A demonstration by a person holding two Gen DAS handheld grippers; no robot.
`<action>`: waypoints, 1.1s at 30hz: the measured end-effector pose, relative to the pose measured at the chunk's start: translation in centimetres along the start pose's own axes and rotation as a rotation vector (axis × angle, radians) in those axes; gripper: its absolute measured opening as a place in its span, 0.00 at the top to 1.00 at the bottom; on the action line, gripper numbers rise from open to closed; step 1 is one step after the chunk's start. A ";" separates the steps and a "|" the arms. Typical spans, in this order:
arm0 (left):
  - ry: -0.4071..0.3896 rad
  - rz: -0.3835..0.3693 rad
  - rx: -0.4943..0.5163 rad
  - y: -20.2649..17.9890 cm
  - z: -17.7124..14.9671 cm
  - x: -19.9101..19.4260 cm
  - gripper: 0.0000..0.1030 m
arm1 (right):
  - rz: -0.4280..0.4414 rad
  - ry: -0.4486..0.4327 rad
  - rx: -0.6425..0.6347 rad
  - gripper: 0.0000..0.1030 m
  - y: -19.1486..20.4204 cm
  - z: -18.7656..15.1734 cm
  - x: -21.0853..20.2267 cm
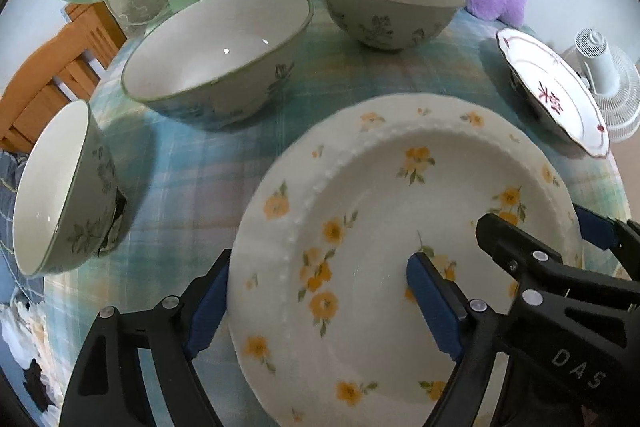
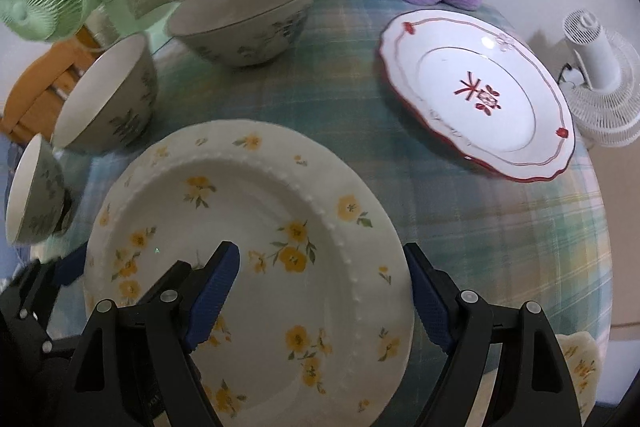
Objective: Organize plates and bowls
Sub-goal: 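Grasp the rim of the beaded-rim yellow-flower plate with the right tool, then lift the beaded-rim plate and carry it over the scalloped plate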
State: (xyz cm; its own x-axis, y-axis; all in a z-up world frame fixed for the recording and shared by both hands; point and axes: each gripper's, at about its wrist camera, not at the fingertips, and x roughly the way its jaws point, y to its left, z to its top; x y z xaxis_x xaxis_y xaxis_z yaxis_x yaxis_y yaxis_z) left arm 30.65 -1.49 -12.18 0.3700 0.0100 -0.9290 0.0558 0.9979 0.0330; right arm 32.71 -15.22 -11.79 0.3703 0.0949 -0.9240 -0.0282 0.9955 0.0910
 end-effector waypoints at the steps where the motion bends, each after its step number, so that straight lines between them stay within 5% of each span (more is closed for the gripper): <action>1: -0.001 0.000 -0.002 0.1 -0.2 -0.1 0.16 | 0.008 0.005 -0.007 0.19 0.0 -0.2 0.0; 33: -0.008 -0.056 -0.011 1.0 -0.9 0.1 0.19 | 0.075 0.088 -0.031 0.28 -0.4 -0.1 0.9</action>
State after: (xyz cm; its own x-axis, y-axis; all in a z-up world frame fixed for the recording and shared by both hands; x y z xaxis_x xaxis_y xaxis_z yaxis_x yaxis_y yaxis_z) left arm 29.90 -0.40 -12.53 0.3745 -0.0466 -0.9261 0.0664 0.9975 -0.0233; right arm 32.91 -15.49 -12.69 0.2836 0.1681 -0.9441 -0.0819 0.9852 0.1508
